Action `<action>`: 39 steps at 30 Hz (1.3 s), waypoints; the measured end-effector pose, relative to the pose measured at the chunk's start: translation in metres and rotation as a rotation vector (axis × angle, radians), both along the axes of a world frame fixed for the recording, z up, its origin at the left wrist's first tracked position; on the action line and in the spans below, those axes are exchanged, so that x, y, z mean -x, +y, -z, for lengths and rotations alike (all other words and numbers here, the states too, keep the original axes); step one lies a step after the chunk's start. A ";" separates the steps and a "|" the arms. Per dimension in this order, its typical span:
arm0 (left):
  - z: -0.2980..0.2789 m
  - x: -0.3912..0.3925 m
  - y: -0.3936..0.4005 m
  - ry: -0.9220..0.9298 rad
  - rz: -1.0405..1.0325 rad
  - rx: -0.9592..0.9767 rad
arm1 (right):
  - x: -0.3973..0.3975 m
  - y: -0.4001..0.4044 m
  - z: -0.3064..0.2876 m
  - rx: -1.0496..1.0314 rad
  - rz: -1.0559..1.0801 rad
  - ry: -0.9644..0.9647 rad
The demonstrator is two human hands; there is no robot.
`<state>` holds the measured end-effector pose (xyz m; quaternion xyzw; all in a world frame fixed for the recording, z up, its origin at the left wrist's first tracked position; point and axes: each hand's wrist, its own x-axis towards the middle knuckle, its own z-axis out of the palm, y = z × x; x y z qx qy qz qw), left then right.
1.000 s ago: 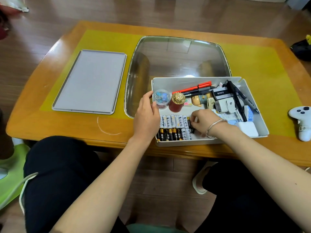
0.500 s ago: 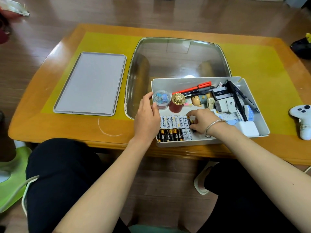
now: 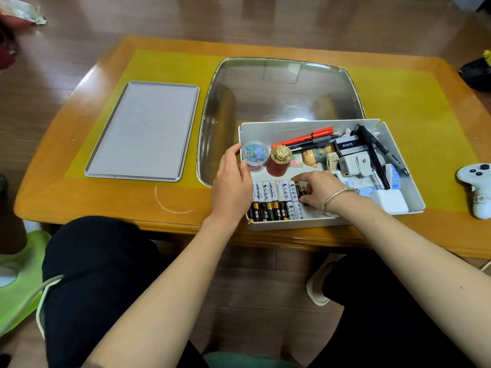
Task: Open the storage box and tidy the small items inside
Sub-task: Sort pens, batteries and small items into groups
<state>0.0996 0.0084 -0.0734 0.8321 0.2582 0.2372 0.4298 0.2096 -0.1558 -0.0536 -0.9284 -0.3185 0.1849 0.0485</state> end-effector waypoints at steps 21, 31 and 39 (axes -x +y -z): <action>-0.002 0.001 0.000 -0.005 0.003 -0.002 | 0.000 0.001 -0.001 0.027 0.100 0.003; -0.004 0.001 -0.001 -0.004 0.001 0.009 | 0.004 0.003 -0.009 0.091 0.159 -0.013; -0.003 0.001 -0.001 -0.009 -0.002 0.005 | 0.001 -0.010 -0.015 0.227 0.142 0.161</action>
